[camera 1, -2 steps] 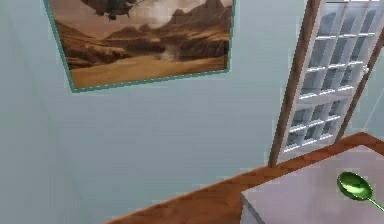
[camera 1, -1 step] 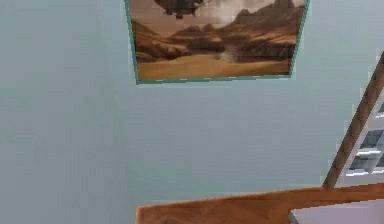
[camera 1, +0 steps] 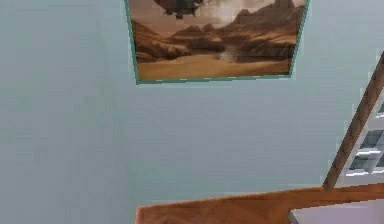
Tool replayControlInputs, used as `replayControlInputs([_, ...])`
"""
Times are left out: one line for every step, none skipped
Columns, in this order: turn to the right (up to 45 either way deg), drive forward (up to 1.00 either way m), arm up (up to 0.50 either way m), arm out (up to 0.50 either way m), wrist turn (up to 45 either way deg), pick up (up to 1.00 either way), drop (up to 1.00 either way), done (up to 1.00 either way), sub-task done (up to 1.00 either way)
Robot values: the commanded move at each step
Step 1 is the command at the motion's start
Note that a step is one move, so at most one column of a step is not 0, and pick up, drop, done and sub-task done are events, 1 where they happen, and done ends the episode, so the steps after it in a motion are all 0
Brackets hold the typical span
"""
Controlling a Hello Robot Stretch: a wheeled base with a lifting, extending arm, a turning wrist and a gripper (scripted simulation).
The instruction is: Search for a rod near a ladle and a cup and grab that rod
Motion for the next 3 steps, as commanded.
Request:
replayControlInputs([0.0,0.00,0.38,0.00,0.0,0.00,0.00,0.00,0.00])
replayControlInputs([0.0,0.00,0.00,0.02,0.0,0.00,0.00,0.00,0.00])
replayControlInputs([0.0,0.00,0.00,0.00,45.0,0.00,0.00,0.00,0.00])
